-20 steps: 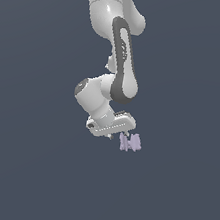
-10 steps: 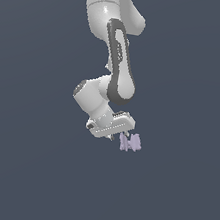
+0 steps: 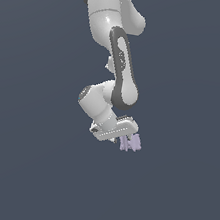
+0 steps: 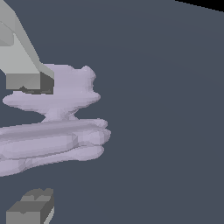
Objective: Pick up the object and move it to a goal position.
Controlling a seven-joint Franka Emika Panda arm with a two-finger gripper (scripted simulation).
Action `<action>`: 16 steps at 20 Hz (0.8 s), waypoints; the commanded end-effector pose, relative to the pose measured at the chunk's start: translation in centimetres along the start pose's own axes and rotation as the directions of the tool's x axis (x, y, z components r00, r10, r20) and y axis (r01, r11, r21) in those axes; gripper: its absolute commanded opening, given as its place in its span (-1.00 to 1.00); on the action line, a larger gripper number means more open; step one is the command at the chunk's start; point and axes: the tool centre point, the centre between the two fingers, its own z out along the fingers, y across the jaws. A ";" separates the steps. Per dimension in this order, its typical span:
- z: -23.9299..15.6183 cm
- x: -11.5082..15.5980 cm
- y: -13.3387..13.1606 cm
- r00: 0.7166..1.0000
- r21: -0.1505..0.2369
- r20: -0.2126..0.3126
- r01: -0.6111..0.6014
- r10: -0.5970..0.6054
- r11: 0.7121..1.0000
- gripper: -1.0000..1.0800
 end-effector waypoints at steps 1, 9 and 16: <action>0.5 0.0 0.0 1.000 0.000 -0.001 0.000 0.000 1.000 0.62; 0.5 0.0 0.0 1.000 0.000 -0.001 0.000 0.000 1.000 -1.00; 0.4 -0.1 0.0 1.000 0.000 -0.001 0.000 0.000 1.000 -1.00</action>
